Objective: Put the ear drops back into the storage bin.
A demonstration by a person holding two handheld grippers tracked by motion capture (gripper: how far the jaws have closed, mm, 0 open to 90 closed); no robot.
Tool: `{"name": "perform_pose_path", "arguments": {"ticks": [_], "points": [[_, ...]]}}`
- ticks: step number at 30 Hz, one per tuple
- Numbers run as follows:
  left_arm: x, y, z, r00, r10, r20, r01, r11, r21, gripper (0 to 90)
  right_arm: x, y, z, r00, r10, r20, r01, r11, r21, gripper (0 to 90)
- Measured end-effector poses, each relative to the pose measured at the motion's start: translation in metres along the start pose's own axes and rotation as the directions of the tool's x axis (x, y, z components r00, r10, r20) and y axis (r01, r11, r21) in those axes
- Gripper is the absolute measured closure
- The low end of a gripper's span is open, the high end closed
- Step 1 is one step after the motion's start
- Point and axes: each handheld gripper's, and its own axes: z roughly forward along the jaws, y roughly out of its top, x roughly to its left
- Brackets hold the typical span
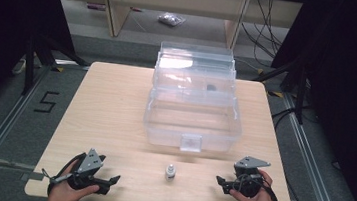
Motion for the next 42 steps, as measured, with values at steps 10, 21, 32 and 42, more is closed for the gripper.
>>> {"name": "perform_pose_path", "arguments": {"ticks": [10, 21, 32, 42], "points": [[0.000, 0.000, 0.000, 1.0000, -0.005, 0.009, 0.005, 0.9999, 0.014, 15.1, 0.007, 0.004, 0.000, 0.9991, -0.027, -0.033, 0.027, 1.000, 0.004, 24.0], [0.000, -0.001, 0.001, 1.0000, -0.001, -0.002, 0.001, 1.0000, -0.002, 15.0, 0.032, 0.026, 0.001, 0.9835, -0.155, -0.093, 0.167, 0.977, 0.135, 27.0], [0.001, 0.000, 0.000, 1.0000, -0.003, 0.003, 0.003, 1.0000, 0.009, 15.1, 0.055, 0.047, 0.016, 0.9580, -0.248, -0.143, 0.274, 0.940, 0.205, 26.2], [0.000, 0.000, 0.000, 0.9999, -0.011, 0.004, 0.011, 0.9999, 0.006, 15.0, 0.069, 0.064, 0.023, 0.9305, -0.313, -0.191, 0.350, 0.912, 0.213, 24.8]]}}
